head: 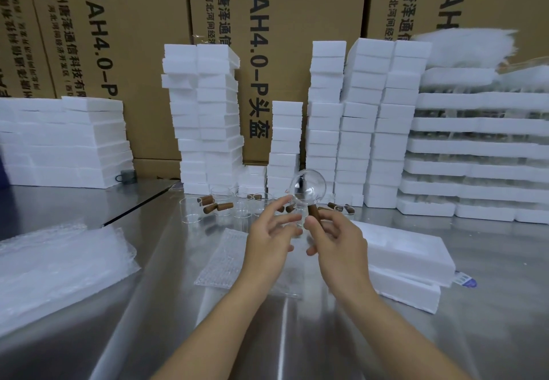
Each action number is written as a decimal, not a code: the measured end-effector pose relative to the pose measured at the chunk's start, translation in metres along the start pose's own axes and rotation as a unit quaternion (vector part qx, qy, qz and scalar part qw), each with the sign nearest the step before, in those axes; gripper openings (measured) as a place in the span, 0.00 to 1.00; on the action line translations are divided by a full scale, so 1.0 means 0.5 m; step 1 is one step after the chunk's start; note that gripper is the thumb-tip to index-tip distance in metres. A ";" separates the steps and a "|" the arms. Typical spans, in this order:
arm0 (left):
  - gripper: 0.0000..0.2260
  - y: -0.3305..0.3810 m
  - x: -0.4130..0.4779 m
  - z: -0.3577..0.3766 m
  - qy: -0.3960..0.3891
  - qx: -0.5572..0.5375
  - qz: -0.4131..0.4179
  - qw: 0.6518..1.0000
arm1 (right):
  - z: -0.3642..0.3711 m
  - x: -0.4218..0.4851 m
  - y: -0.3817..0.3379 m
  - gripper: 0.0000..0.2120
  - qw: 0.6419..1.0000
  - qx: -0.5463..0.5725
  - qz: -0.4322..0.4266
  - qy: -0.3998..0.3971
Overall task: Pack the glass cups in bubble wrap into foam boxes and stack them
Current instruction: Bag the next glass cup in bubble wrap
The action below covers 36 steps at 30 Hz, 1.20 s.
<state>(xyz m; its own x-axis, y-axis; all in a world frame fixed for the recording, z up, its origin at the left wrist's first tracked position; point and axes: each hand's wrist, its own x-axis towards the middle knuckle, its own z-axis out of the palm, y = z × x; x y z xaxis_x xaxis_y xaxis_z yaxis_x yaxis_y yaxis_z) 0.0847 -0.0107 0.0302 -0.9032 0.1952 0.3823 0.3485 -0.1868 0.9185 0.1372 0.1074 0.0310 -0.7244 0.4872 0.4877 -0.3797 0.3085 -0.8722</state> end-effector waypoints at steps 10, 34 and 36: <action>0.20 0.008 -0.005 0.012 -0.048 -0.103 -0.002 0.994 | 0.011 0.013 -0.017 0.14 0.848 0.417 0.285 -0.160; 0.09 -0.001 0.000 0.013 -0.030 -0.044 -0.017 0.998 | 0.020 0.002 -0.014 0.14 0.858 0.382 0.289 -0.187; 0.09 0.001 0.001 0.010 -0.038 -0.035 -0.018 0.998 | 0.016 0.002 -0.012 0.14 0.868 0.364 0.281 -0.189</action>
<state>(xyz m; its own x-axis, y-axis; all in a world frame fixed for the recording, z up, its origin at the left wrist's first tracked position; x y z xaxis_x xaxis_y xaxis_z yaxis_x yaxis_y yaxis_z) 0.0854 -0.0058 0.0313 -0.8920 0.2754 0.3584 0.2955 -0.2445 0.9235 0.1340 0.0997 0.0365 -0.9976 0.0483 0.0498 -0.0683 -0.5551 -0.8290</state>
